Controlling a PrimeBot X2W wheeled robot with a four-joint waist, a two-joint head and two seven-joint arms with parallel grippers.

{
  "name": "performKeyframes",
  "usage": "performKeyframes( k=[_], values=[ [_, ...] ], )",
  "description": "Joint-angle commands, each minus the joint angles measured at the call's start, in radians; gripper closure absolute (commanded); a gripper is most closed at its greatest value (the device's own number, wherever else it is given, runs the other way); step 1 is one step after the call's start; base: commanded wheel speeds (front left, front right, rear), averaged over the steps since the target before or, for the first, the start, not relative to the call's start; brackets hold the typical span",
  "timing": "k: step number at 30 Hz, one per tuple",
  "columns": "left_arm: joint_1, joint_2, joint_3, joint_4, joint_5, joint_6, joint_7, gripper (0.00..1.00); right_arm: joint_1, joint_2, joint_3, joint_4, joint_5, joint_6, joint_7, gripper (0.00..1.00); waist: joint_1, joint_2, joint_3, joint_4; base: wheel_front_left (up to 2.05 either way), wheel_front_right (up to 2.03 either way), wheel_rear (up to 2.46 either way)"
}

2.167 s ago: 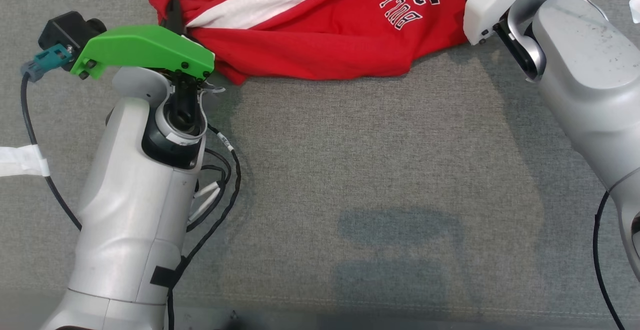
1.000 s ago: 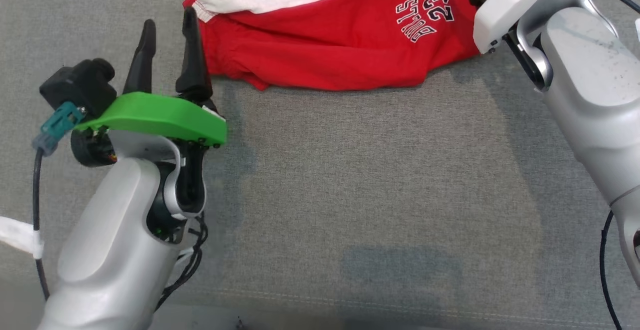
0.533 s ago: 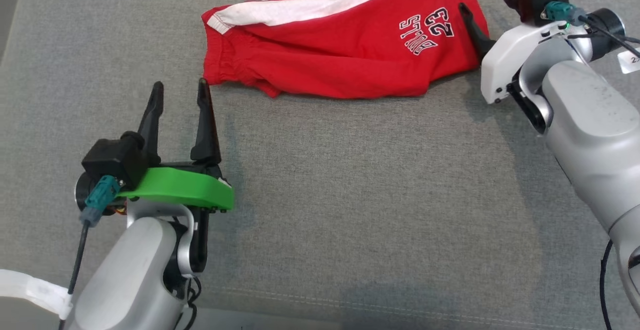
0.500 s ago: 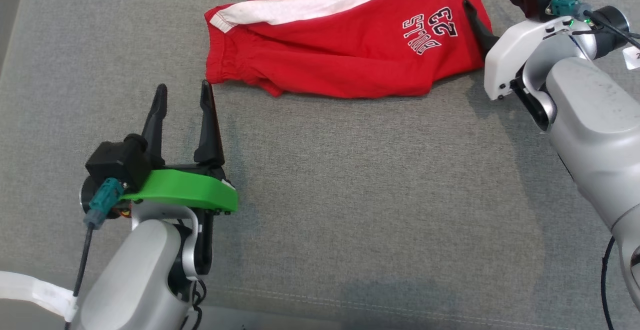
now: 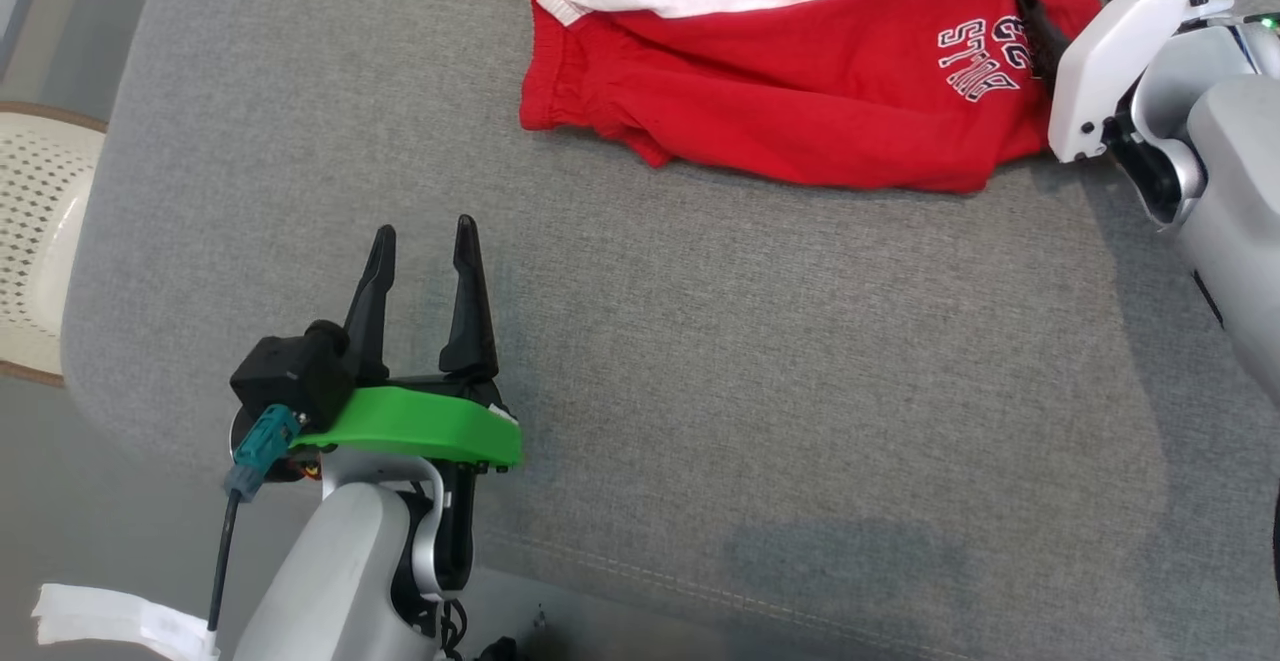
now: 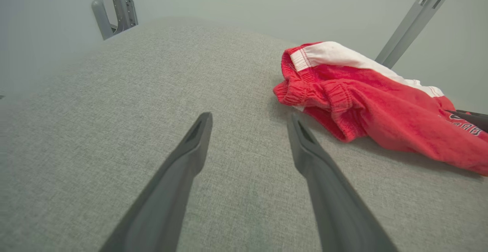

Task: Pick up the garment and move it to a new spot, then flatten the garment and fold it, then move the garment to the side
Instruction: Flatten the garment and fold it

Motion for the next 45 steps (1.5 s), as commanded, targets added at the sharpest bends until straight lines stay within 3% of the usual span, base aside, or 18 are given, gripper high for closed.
performKeyframes(
  k=[1, 3, 4, 5, 6, 14, 25, 31, 40, 45],
  values=[
    [0.014, -0.005, 0.008, 0.005, 0.02, -0.011, -0.002, 0.0, 0.01, 0.002, 0.017, -0.005, 0.013, 0.0, 0.021, 0.0, 0.0, 0.0108, -0.003, 0.022, 0.0, 0.0, 0.0],
    [0.021, -0.015, 0.02, 0.012, 0.033, -0.024, -0.002, 0.0, 0.009, -0.003, 0.041, -0.021, 0.031, 0.0, 0.054, 0.02, 0.0, 0.0108, -0.009, 0.026, 0.0, 0.0, 0.0],
    [0.023, -0.02, 0.025, 0.016, 0.042, -0.031, -0.002, 0.0, 0.009, -0.007, 0.052, -0.028, 0.038, 0.0, 0.067, 0.35, 0.0, 0.0108, -0.011, 0.028, 0.0, 0.0, 0.0],
    [0.027, -0.025, 0.03, 0.02, 0.05, -0.037, -0.003, 0.0, 0.01, -0.01, 0.063, -0.034, 0.045, 0.0, 0.078, 0.77, 0.0, 0.0108, -0.015, 0.03, 0.0, 0.0, 0.0],
    [0.031, -0.029, 0.034, 0.025, 0.056, -0.043, -0.003, 0.0, 0.01, -0.012, 0.071, -0.038, 0.054, 0.0, 0.087, 1.0, 0.0, 0.0108, -0.017, 0.031, 0.0, 0.0, 0.0],
    [0.05, -0.056, 0.087, 0.049, 0.083, -0.072, -0.003, 0.0, 0.021, -0.009, 0.079, -0.049, 0.114, 0.0, 0.073, 1.0, 0.0, 0.0108, -0.046, -0.007, 0.0, 0.0, 0.0],
    [0.151, -0.021, 0.162, 0.054, 0.155, -0.107, -0.003, 0.0, 0.193, 0.02, 0.092, -0.181, 0.251, 0.0, -0.01, 1.0, 0.0, 0.0108, -0.197, -0.186, 0.0, 0.0, 0.0],
    [0.246, -0.003, 0.183, 0.013, 0.206, -0.123, -0.003, 0.0, 0.319, -0.031, 0.072, -0.246, 0.325, 0.0, -0.04, 1.0, 0.0, 0.0108, -0.262, -0.269, 0.0, 0.0, 0.0],
    [0.324, -0.018, 0.196, -0.035, 0.246, -0.149, -0.003, 0.0, 0.409, -0.119, -0.036, -0.151, 0.383, 0.0, -0.087, 1.0, 0.0, 0.0108, -0.277, -0.305, 0.0, 0.0, 0.0],
    [0.34, -0.027, 0.197, -0.049, 0.274, -0.159, -0.003, 0.0, 0.383, -0.129, -0.083, -0.091, 0.375, 0.0, -0.129, 1.0, 0.0, 0.0108, -0.271, -0.302, 0.0, 0.0, 0.0]
  ],
)
